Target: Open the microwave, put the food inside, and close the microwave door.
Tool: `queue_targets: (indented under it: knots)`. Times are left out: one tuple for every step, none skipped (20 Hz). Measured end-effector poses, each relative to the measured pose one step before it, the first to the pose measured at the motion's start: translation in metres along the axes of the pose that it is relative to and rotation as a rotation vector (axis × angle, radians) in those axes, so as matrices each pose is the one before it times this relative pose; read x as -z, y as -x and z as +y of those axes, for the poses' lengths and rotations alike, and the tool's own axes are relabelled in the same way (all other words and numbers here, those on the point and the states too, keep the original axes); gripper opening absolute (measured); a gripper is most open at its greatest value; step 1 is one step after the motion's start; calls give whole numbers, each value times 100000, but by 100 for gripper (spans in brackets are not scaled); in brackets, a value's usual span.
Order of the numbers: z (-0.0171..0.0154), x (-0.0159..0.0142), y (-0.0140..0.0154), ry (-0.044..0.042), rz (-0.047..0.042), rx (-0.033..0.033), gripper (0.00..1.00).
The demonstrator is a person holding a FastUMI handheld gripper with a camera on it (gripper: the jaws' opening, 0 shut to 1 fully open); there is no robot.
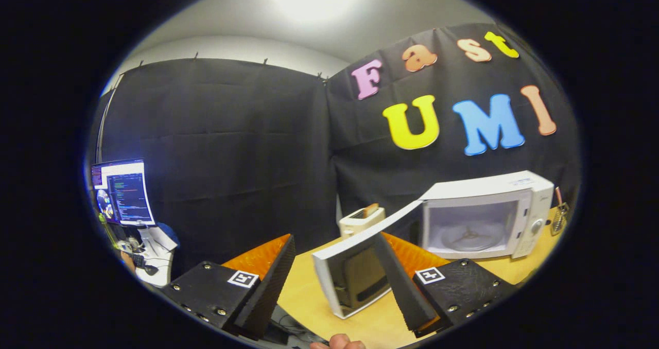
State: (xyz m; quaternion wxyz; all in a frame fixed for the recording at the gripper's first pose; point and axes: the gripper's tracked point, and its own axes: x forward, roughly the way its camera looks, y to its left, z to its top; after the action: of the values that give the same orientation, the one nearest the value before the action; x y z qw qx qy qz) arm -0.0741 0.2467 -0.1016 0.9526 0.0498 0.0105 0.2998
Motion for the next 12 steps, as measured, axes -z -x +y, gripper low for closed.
queue_targets:
  knots:
    - [-2595, -891, 989, 1421, -2428, 6071, 95]
    - [-2267, -771, 887, 1034, -1833, 5046, 95]
    - [-2303, -606, 865, 261, -1314, 4674, 95]
    - [-2286, -408, 676, 518, -1223, 4667, 95]
    - [-2519, -223, 609, 1366, -647, 5277, 95]
    - [-2617, -18, 677, 1474, -389, 5344, 95]
    - [-2517, -21, 694, 1153, -1221, 5123, 95]
    - [-2016, 75, 662, 578, -749, 4108, 95]
    - [-1933, 518, 641, 1109, 413, 4112, 95]
    - [-1787, 616, 541, 1250, 60, 3932, 95]
    - [-1598, 699, 400, 1063, 988, 3589, 95]
    - [-1187, 1099, 464, 638, 2043, 2476, 95]
